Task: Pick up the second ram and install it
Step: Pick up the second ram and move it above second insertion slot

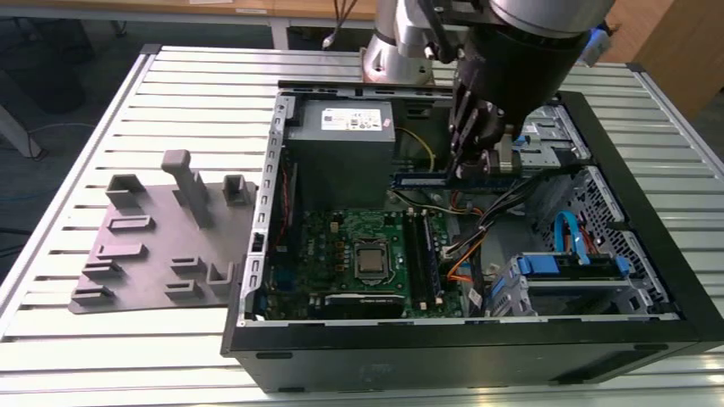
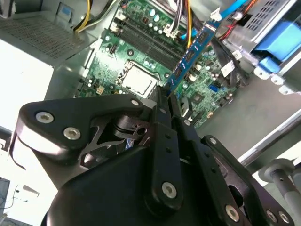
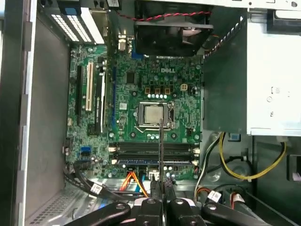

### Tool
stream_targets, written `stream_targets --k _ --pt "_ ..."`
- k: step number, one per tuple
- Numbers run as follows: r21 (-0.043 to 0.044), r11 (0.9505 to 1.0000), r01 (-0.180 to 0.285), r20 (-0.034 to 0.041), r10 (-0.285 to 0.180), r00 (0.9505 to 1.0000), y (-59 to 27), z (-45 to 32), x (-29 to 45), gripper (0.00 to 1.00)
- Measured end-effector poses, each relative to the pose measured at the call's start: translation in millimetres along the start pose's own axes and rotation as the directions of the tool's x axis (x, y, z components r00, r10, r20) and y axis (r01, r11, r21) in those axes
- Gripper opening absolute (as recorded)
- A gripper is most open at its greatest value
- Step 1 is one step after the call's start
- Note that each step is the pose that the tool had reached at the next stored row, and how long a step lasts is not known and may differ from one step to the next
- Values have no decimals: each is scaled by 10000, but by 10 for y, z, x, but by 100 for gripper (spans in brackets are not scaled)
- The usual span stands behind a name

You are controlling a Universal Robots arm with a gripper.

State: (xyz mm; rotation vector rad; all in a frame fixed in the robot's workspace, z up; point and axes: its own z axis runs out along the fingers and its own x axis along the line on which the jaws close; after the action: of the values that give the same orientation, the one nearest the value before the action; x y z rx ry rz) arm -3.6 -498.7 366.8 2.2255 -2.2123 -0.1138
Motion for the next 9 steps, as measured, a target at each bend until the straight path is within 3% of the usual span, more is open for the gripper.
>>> stream_targets --k 4,9 --pt "1 10000 -3 0 3 10000 159 68 -16 11" --pt "2 10000 -49 -26 49 10000 267 165 -23 11"
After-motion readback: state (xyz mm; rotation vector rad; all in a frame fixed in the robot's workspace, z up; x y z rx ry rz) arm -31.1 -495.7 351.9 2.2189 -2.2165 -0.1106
